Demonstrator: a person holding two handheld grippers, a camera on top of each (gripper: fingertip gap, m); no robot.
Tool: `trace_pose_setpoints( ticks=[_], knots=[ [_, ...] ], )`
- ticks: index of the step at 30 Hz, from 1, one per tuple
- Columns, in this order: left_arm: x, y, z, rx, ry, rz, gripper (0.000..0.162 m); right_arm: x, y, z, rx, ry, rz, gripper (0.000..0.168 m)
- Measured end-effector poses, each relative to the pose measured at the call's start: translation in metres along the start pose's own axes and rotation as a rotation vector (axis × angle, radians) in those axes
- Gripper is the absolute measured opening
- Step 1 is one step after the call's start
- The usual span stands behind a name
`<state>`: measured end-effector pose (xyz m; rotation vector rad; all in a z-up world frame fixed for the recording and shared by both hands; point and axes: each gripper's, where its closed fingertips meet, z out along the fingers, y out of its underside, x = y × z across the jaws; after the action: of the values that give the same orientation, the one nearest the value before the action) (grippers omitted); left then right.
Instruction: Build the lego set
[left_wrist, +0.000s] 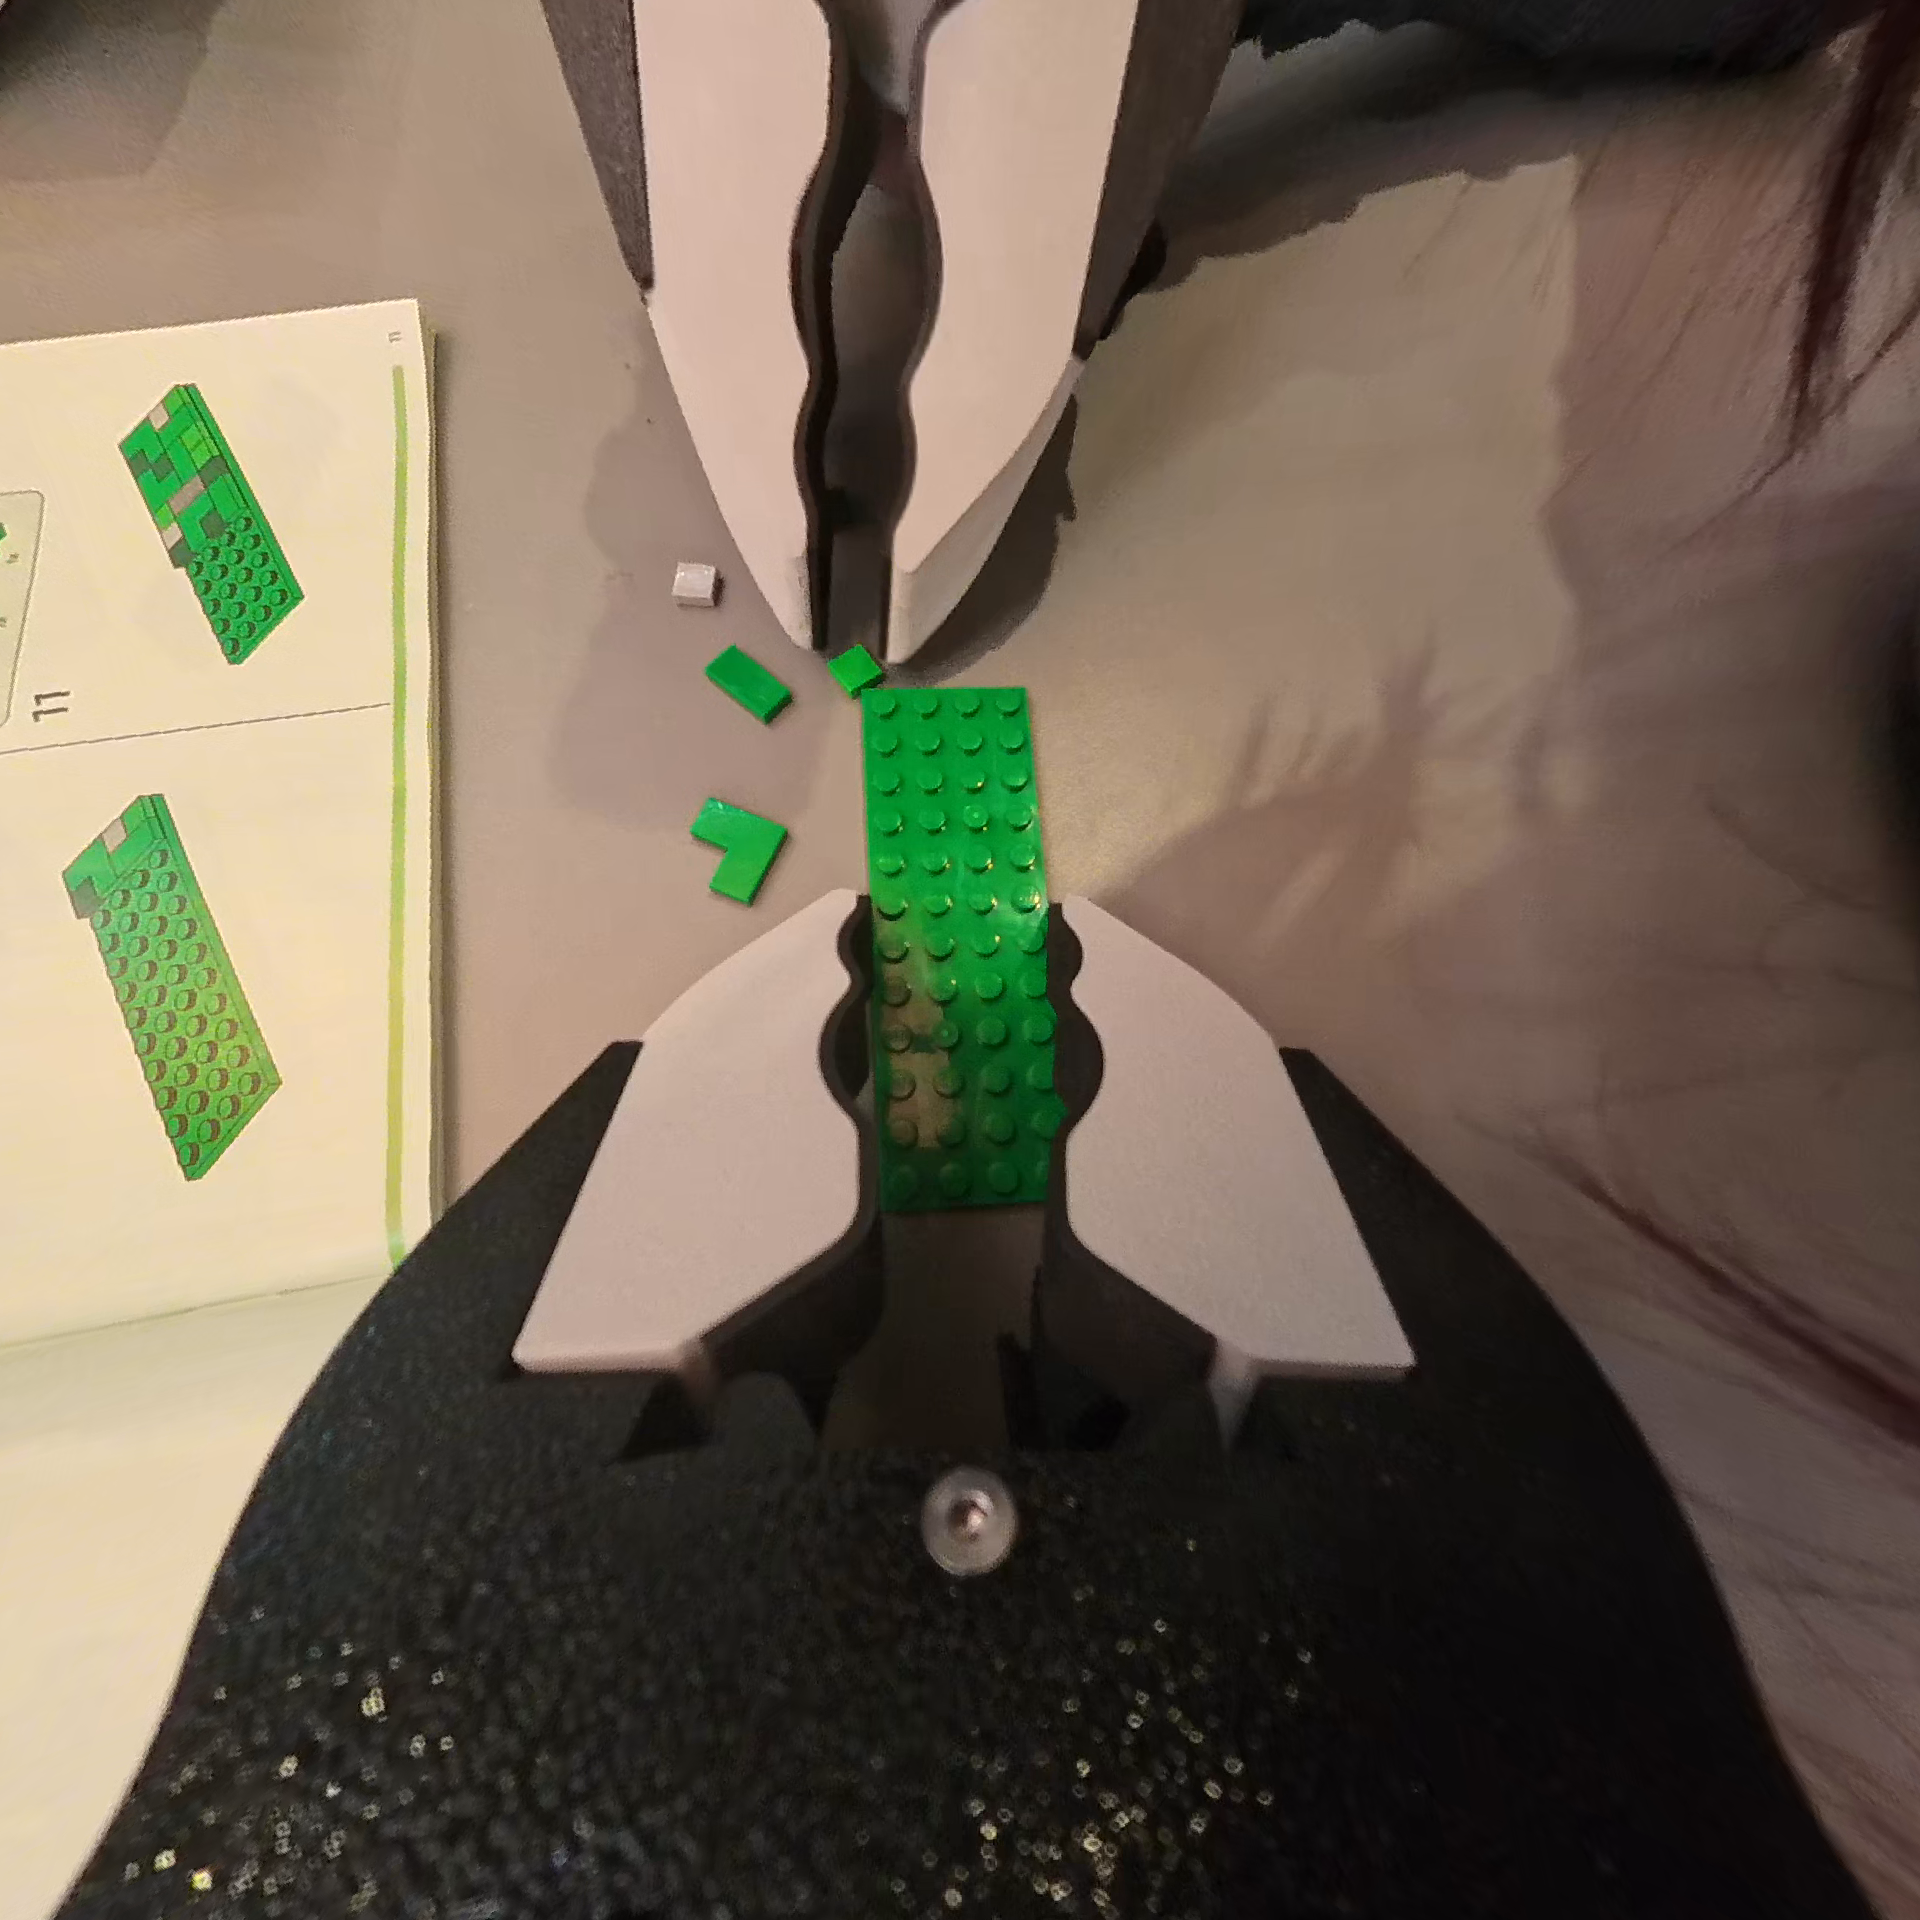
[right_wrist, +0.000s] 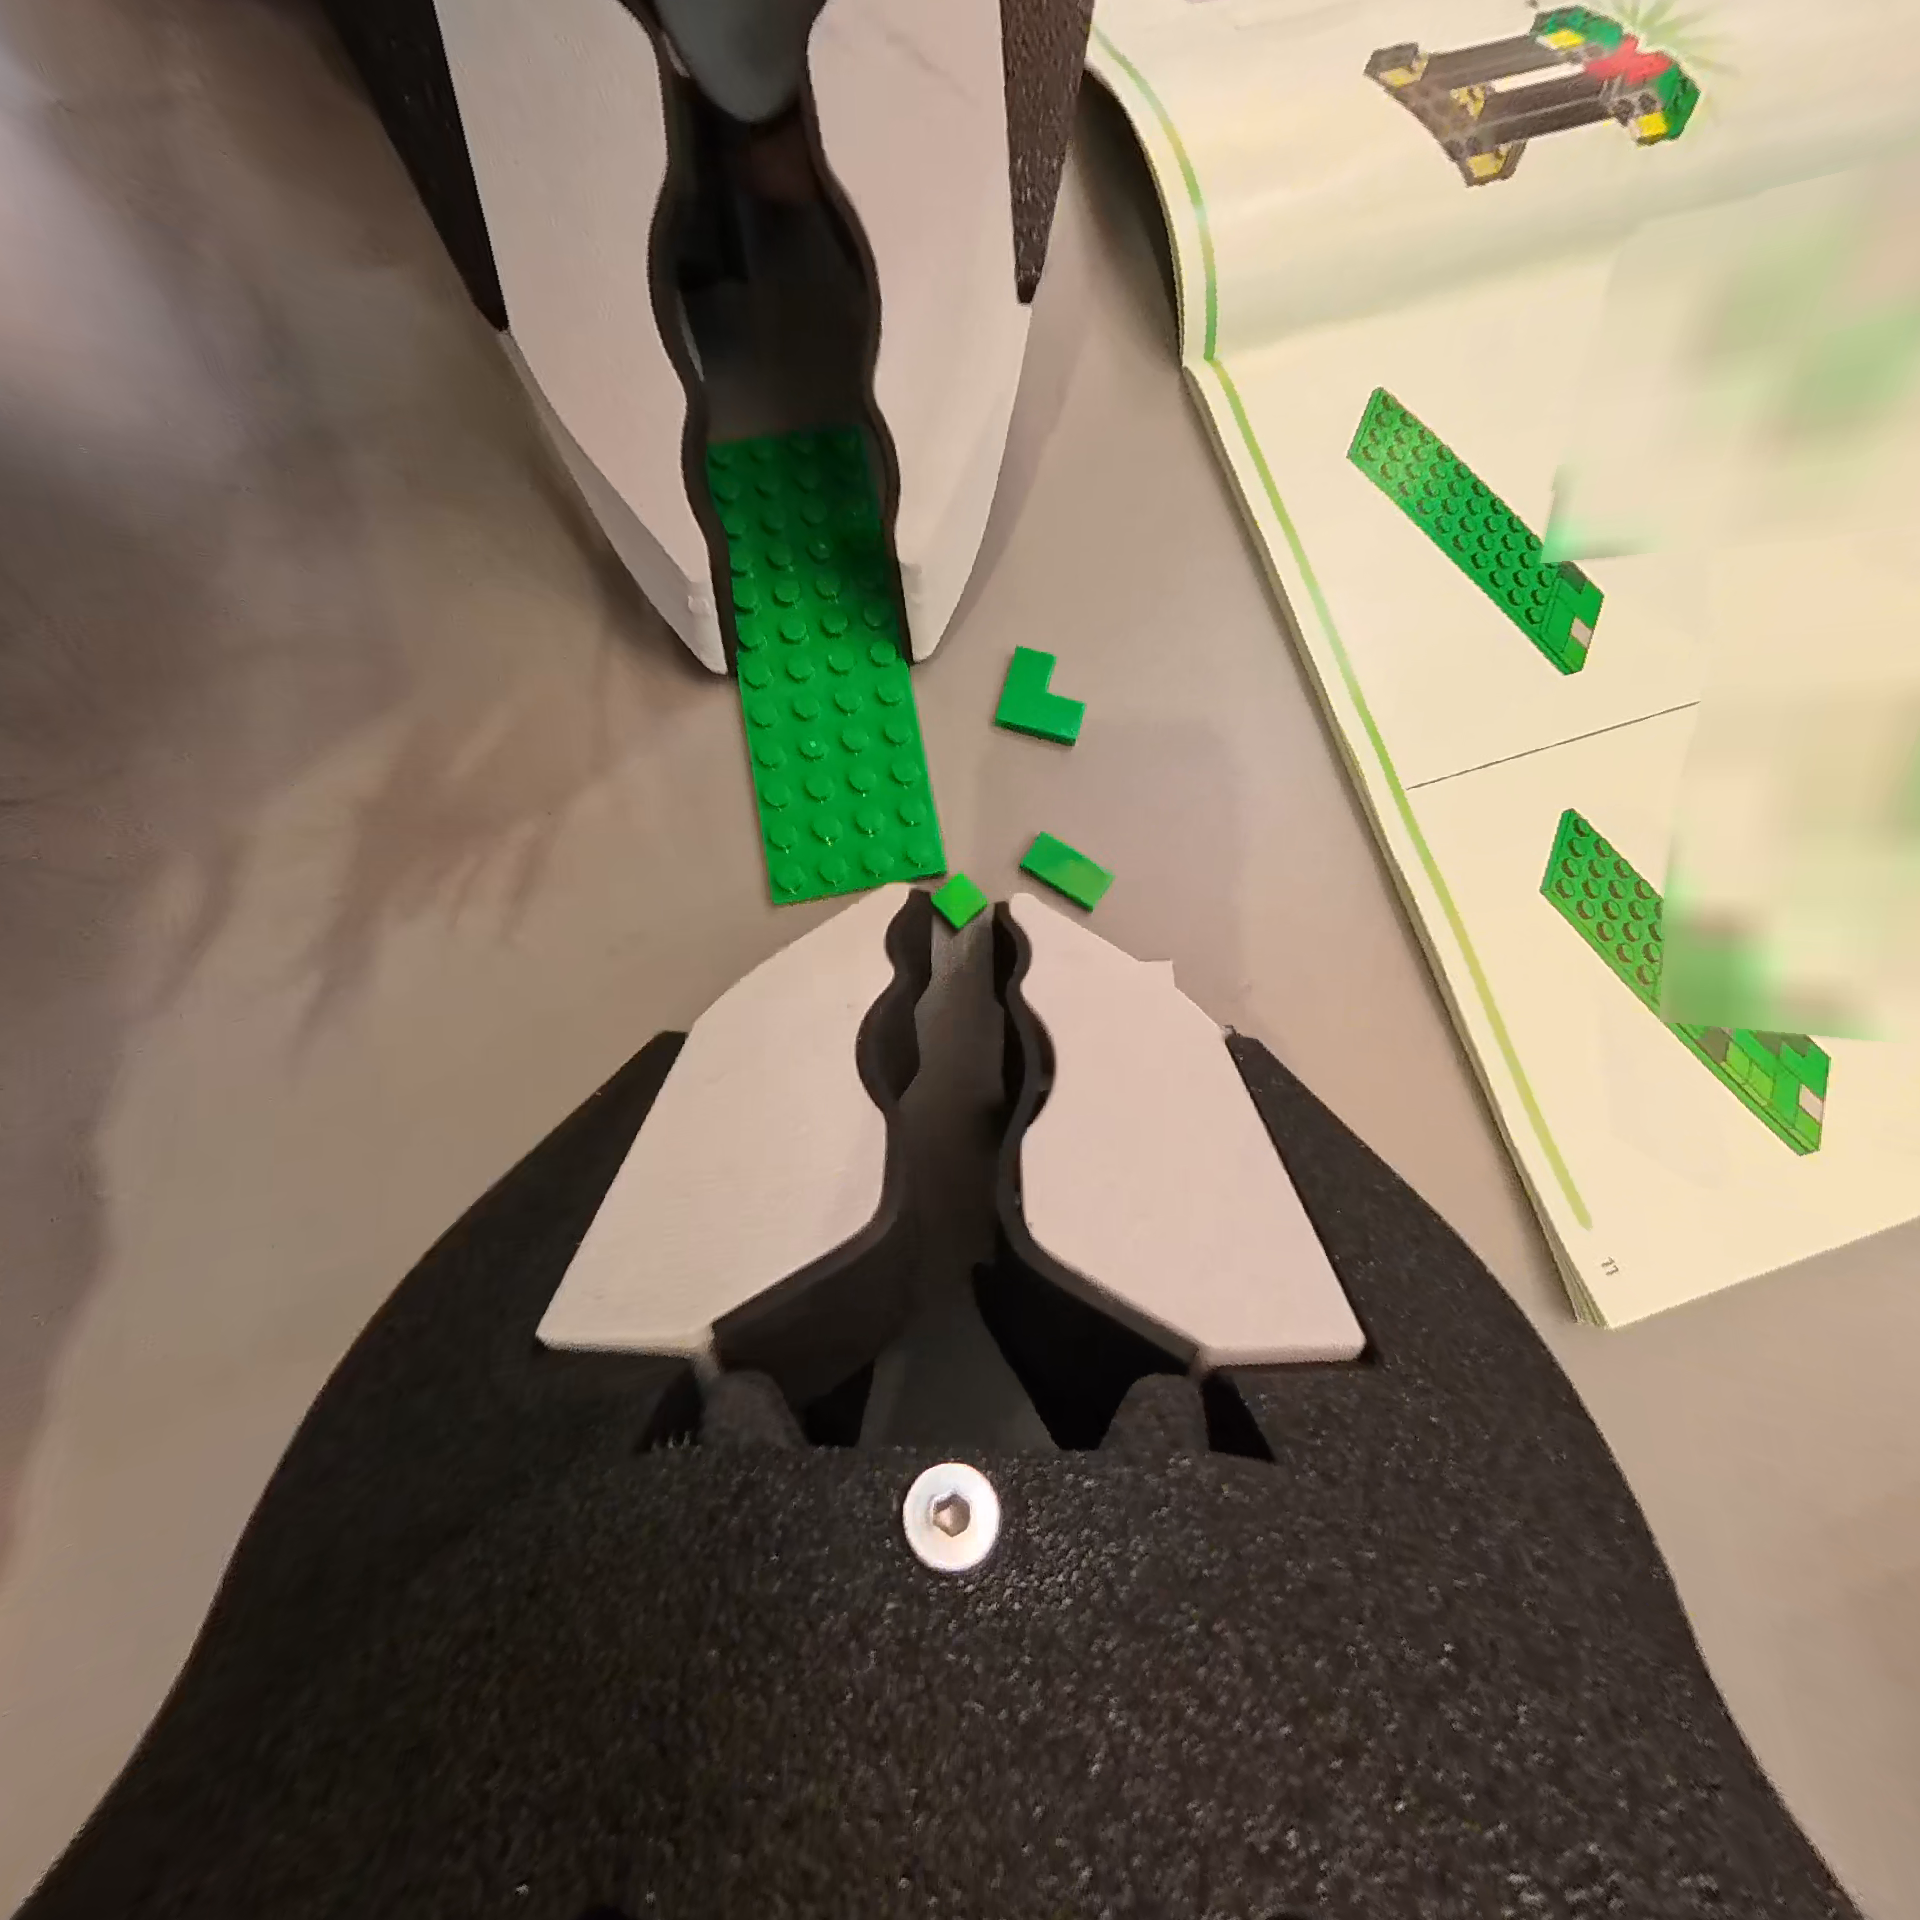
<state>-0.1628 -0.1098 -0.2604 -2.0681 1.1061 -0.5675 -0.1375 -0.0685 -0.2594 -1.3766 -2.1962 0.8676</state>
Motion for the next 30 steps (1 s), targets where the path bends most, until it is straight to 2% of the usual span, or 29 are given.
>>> trace_pose_setpoints(
  ticks=[4,7,13,18,22,26,30],
  knots=[
    [0.0,0.0,0.0,0.0,-0.001,0.001,0.032,0.002,0.001,-0.001,0.003,0.016,0.002,0.011],
    [0.0,0.0,0.0,0.0,-0.002,0.002,0.031,0.017,0.003,-0.003,-0.009,0.105,0.027,0.009],
    [0.0,0.0,0.0,-0.001,0.0,0.002,0.031,0.004,-0.002,-0.004,0.024,0.048,0.045,0.013],
    [0.001,0.002,-0.003,0.002,0.029,-0.004,0.031,0.014,0.004,-0.004,-0.013,0.13,0.036,0.012],
    [0.001,0.002,-0.003,0.001,0.027,-0.002,0.031,0.008,-0.003,-0.008,0.046,0.12,0.163,0.013],
    [0.001,0.002,-0.003,0.001,0.024,0.0,0.032,0.003,-0.005,-0.008,0.109,0.22,0.36,0.016],
    [0.001,0.003,-0.003,0.0,0.016,0.01,0.032,0.002,-0.003,-0.003,0.102,0.342,0.427,0.016]
  ],
)
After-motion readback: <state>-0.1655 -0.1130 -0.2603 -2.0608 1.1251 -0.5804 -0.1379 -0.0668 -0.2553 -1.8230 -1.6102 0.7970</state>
